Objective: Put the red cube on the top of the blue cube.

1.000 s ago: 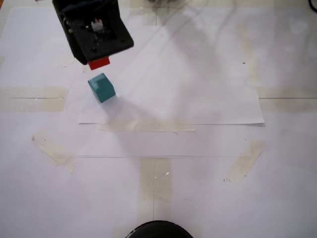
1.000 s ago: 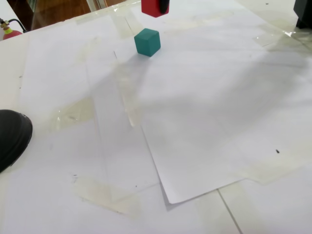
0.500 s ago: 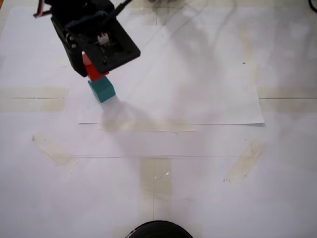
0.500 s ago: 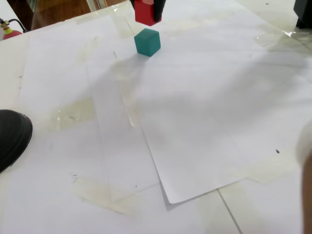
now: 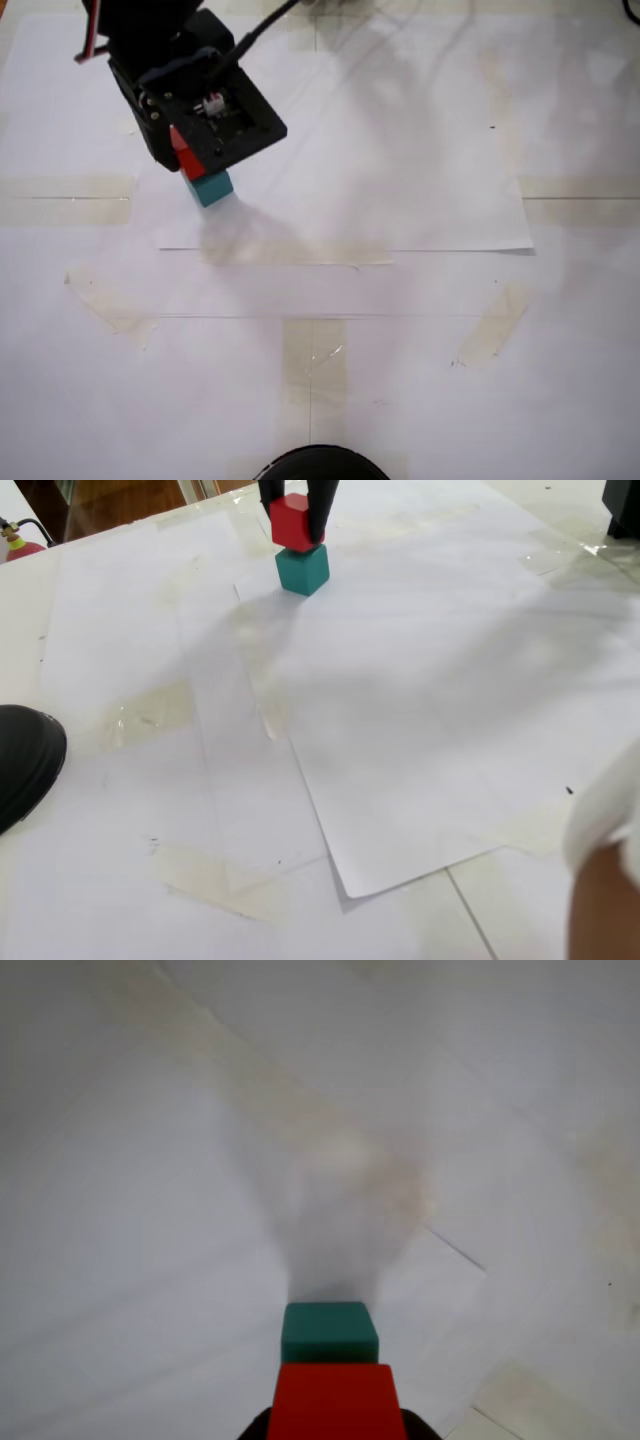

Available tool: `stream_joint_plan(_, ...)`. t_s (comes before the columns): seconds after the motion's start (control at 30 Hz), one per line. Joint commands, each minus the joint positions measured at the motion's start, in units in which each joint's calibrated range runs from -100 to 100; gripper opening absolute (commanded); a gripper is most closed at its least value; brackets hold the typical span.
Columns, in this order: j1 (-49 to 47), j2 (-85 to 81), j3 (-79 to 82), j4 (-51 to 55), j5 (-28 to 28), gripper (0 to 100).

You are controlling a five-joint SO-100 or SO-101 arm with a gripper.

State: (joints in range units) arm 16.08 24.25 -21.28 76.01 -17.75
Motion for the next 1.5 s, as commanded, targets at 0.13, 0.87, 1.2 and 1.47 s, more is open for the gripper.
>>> stream_joint_plan(0.13,-0.56,0.04,-5.09,-1.77,-0.39,14)
stream_joint_plan(0.87,-0.94,0.98,-4.82,-2.42,-1.12,17)
stream_joint_plan(1.2,-0.49,1.59,-4.82,-2.75,-0.93,19)
stream_joint_plan(1.47,-0.41,1.59,-5.00,-2.83,-0.98,19)
